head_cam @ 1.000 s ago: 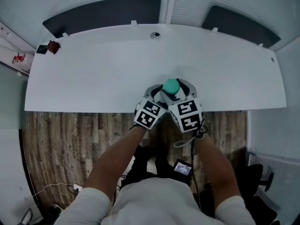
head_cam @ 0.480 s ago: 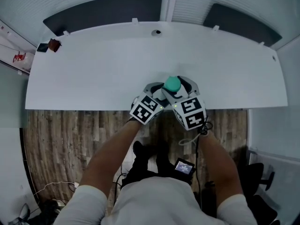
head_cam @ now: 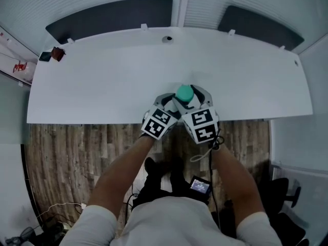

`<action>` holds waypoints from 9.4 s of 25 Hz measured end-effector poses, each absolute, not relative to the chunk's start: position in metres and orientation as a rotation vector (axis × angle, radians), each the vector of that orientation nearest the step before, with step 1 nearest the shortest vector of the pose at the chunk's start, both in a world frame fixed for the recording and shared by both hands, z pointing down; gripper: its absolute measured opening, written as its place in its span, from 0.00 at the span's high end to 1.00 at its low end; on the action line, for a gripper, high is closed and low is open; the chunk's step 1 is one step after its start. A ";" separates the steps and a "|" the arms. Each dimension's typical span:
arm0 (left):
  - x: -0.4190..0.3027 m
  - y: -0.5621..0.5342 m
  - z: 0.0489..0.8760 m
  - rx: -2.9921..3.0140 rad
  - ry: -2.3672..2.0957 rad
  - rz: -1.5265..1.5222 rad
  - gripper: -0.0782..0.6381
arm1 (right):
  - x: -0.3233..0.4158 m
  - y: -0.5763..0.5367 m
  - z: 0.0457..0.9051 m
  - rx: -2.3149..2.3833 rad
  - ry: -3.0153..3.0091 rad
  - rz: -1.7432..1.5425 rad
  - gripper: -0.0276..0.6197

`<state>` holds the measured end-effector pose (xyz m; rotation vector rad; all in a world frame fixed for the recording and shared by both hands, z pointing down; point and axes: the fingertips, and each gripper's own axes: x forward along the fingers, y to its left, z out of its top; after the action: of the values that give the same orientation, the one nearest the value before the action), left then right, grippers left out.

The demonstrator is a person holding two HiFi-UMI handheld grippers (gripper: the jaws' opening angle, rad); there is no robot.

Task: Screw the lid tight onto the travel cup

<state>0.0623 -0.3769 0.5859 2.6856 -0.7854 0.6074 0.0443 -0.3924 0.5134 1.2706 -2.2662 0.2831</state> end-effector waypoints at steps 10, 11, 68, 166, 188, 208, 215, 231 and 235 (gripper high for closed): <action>0.066 -0.380 0.582 2.822 -0.534 0.719 0.47 | 0.040 -0.394 0.514 1.073 -2.375 0.222 0.47; 0.065 -0.381 0.582 2.810 -0.580 0.694 0.47 | 0.039 -0.395 0.513 1.105 -2.363 0.226 0.47; 0.061 -0.382 0.584 2.687 -0.888 0.526 0.47 | 0.039 -0.396 0.513 1.330 -2.333 0.187 0.47; -0.039 -0.181 0.368 2.635 -0.773 -0.122 0.79 | 0.107 -0.198 0.374 1.513 -2.484 0.404 0.91; -0.034 -0.123 0.382 2.543 -0.938 -0.138 0.79 | 0.122 -0.168 0.390 1.392 -2.542 0.433 0.91; -0.094 -0.062 0.377 2.584 -0.804 -0.130 0.79 | 0.075 -0.084 0.383 1.558 -2.436 0.412 0.92; -0.089 -0.058 0.368 2.620 -0.766 -0.118 0.79 | 0.075 -0.079 0.374 1.579 -2.429 0.397 0.92; -0.077 -0.052 0.377 2.620 -0.716 -0.098 0.79 | 0.063 -0.075 0.363 1.511 -2.424 0.226 0.92; -0.074 -0.051 0.382 2.617 -0.718 -0.092 0.79 | 0.064 -0.074 0.369 1.501 -2.426 0.238 0.92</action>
<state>-0.0741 -0.0510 0.3817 2.6175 -0.7180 -0.0920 0.0643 -0.0737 0.3691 1.5012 -2.4262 0.2384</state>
